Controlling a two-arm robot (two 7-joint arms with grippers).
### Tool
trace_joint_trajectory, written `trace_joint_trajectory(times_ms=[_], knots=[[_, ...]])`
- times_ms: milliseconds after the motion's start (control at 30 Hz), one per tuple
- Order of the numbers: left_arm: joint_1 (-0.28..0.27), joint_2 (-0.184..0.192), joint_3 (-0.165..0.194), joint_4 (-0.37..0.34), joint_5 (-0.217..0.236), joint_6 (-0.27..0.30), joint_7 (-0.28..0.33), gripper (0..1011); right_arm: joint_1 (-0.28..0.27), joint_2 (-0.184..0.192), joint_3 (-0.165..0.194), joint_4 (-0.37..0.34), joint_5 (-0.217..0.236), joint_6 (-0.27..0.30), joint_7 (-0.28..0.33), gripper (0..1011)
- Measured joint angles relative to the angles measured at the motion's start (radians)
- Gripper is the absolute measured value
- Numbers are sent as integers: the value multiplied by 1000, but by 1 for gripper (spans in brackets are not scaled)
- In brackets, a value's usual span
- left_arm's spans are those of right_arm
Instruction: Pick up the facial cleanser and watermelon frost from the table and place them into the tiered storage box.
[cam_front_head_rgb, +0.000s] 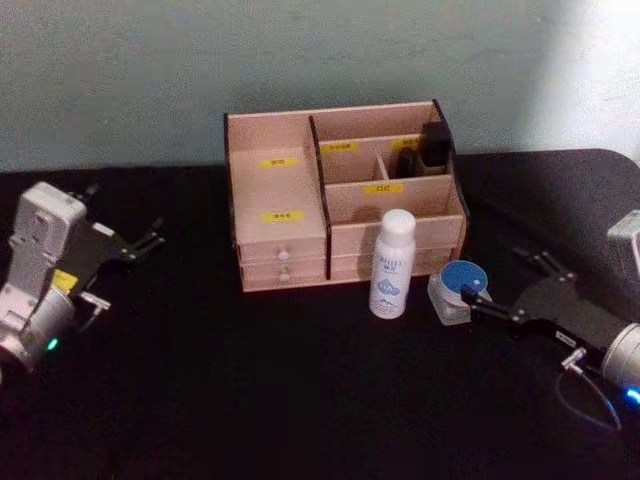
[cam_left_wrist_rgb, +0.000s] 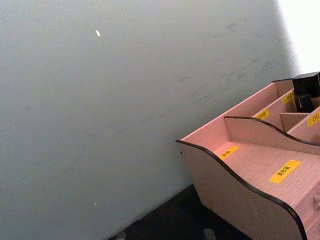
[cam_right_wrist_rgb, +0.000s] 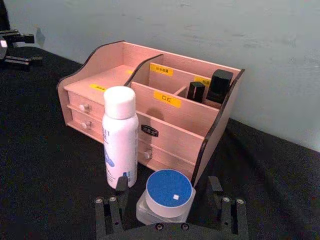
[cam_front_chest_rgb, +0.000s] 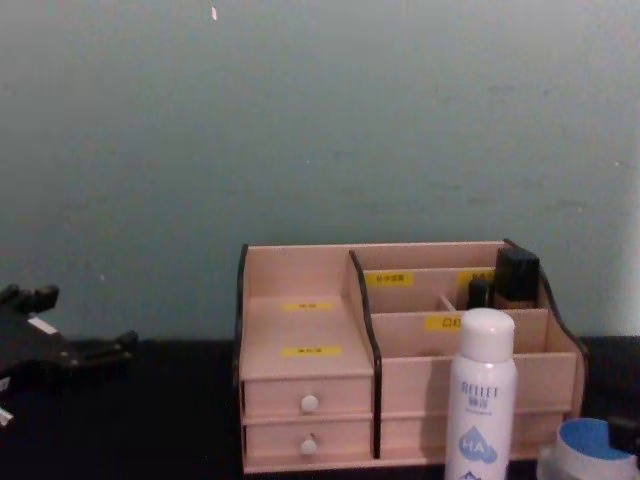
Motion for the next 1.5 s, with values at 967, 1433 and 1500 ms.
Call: trace_joint_trajectory(times_ms=[967, 1433, 1500], knots=[[0, 0, 0, 0, 0, 0, 0, 1001, 81, -95, -44, 64, -109, -36, 130, 1002], [0, 0, 0, 0, 0, 0, 0, 1001, 136, -157, -66, 139, -126, -63, 184, 1002], [0, 0, 0, 0, 0, 0, 0, 1001, 148, -168, -68, 153, -128, -63, 184, 1003]])
